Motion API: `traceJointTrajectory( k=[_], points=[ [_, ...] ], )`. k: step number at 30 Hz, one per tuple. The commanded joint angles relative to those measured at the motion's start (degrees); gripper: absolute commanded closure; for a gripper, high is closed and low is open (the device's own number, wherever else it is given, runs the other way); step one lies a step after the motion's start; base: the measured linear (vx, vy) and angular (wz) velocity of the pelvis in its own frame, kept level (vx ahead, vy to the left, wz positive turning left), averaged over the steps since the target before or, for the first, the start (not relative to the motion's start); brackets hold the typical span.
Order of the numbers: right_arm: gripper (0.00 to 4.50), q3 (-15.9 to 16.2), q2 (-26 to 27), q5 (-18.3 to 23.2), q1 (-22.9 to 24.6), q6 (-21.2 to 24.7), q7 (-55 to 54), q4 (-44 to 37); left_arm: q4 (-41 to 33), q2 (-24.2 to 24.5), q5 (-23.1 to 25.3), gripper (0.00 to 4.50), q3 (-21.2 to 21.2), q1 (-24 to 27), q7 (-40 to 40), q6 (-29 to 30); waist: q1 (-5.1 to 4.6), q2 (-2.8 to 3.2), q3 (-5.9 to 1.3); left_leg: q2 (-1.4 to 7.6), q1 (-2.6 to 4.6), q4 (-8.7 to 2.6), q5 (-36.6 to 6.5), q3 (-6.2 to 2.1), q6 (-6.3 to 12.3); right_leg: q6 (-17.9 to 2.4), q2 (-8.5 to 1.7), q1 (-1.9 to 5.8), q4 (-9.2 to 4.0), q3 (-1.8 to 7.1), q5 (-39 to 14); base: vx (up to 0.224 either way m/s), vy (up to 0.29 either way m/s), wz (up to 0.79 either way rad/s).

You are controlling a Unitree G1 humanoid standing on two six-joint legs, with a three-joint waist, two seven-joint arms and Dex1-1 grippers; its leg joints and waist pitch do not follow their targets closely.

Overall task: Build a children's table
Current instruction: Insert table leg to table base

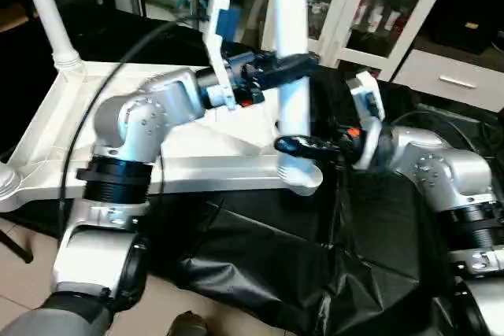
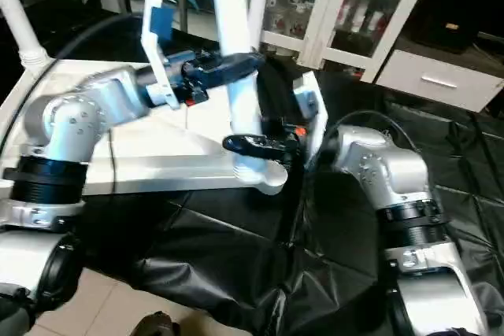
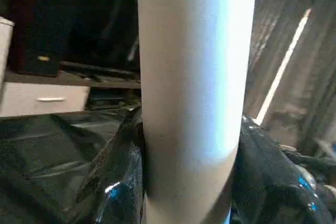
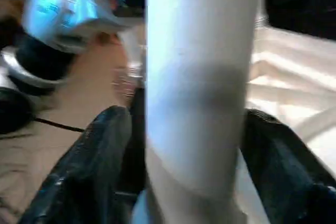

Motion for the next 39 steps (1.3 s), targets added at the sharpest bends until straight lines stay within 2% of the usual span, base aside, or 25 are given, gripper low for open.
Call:
traceJointTrajectory(
  k=[1,2,7,13,24,25,30,39],
  points=[
    [0.95,0.2,1.0,-1.7,-1.5,-0.5,-4.2,-0.2,-1.9,0.1,1.2,2.64,-1.8,-0.7,-0.2,-1.1,-0.34,-0.17,-4.66,0.54,1.03,-4.12,-12.3,0.31,-2.94,-8.0,-2.67,3.07,-3.37,1.83,-14.6,0.0,0.0,0.0],
    [0.95,0.2,1.2,-1.8,-1.6,-0.4,-4.5,-0.3,-2.0,0.1,1.2,2.64,-1.9,-0.6,-0.2,-1.1,-0.38,-0.36,-4.67,0.53,1.01,-4.11,-12.2,0.34,-2.87,-8.0,-2.69,3.11,-3.39,1.83,-14.5,0.0,0.0,0.0],
    [0.93,0.0,2.1,-2.4,-1.9,1.2,-7.0,-1.8,-2.8,0.7,2.5,2.64,-3.0,-0.1,-0.7,-1.8,-0.23,-0.28,-4.73,0.56,1.07,-4.09,-11.6,0.38,-2.81,-8.4,-2.54,3.11,-3.07,1.85,-11.7,0.0,0.0,0.0],
    [0.93,2.2,1.1,-5.4,-2.2,3.2,-8.4,-2.7,-2.6,1.7,4.5,2.64,-4.6,-0.1,-2.4,-3.3,-0.32,-0.2,-4.68,0.5,1.06,-4.21,-12.0,0.35,-3.37,-7.5,-2.64,3.19,-3.24,1.92,-13.0,0.0,0.0,0.0],
    [0.93,2.5,1.1,-6.2,-2.2,5.6,-9.8,-3.6,-2.6,2.1,5.6,2.64,-6.2,-0.2,-4.2,-4.2,-0.33,-0.17,-4.75,0.52,1.11,-4.12,-12.0,0.36,-3.45,-7.9,-2.6,3.12,-3.04,1.91,-12.0,0.0,0.0,0.0],
    [1.23,2.5,1.1,-6.2,-2.2,5.7,-9.8,-3.6,-2.6,2.1,5.6,2.64,-6.2,-0.2,-4.2,-4.2,-0.33,-0.17,-4.73,0.52,1.12,-4.12,-12.1,0.39,-3.44,-7.9,-2.61,3.11,-3.1,1.92,-12.2,0.0,0.0,0.0],
    [1.49,2.7,1.0,-6.5,-2.1,6.6,-9.8,-4.2,-2.6,2.5,6.3,2.64,-7.0,0.0,-5.6,-4.7,-0.35,-0.14,-4.76,0.51,1.08,-4.11,-11.8,0.36,-3.49,-7.8,-2.64,3.17,-3.05,1.94,-11.9,0.0,0.0,0.0],
    [2.26,3.8,0.5,-6.5,-1.7,7.4,-8.3,-5.2,-3.4,3.0,7.0,2.64,-8.3,0.4,-7.4,-4.8,-0.36,-0.23,-4.74,0.53,1.1,-4.1,-12.2,0.37,-3.54,-7.9,-2.64,3.14,-3.0,1.94,-12.2,0.0,0.0,0.0]
  ],
)
